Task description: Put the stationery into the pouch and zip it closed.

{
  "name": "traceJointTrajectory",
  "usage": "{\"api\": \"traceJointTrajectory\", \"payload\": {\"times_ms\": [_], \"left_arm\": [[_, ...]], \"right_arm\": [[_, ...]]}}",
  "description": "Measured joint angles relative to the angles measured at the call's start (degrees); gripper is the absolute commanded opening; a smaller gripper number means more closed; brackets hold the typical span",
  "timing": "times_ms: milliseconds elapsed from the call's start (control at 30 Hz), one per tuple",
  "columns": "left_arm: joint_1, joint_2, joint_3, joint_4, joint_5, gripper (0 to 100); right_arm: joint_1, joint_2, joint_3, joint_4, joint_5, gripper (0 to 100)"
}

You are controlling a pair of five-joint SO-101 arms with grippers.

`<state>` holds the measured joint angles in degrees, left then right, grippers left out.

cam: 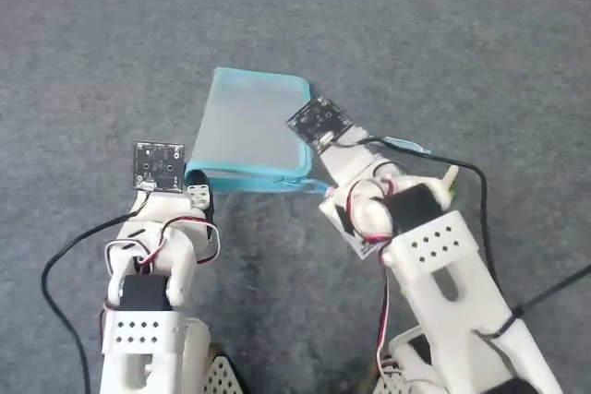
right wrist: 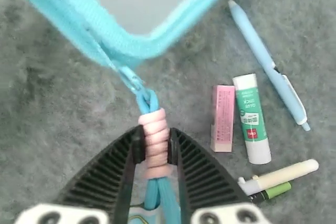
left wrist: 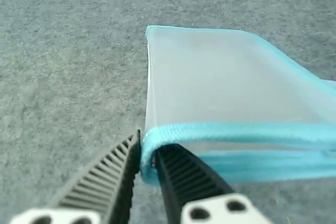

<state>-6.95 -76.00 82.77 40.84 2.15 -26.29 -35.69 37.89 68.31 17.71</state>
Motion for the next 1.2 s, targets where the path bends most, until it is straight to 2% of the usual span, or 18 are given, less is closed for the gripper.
{"api": "traceJointTrajectory", "payload": {"times_ms": [400,500,667,867,1033,1200], "left_arm": [[0.0,0.0,0.0,0.0,0.0,1],[0.0,0.0,0.0,0.0,0.4,1],[-1.1,0.0,1.1,-1.0,1.3,1],[-1.3,0.0,2.3,-3.2,1.3,1],[-1.3,0.0,2.3,-3.2,1.3,1],[-1.3,0.0,2.3,-3.2,1.3,1]], "right_arm": [[2.4,1.7,-0.7,0.1,0.0,2.0],[2.4,1.7,-1.1,1.6,0.0,12.0],[2.8,1.7,-4.6,10.0,0.0,27.3],[3.2,1.7,-5.5,14.3,0.0,27.8],[10.2,1.7,-5.6,13.5,0.1,27.7],[15.9,6.3,-8.4,13.4,4.0,27.7]]}}
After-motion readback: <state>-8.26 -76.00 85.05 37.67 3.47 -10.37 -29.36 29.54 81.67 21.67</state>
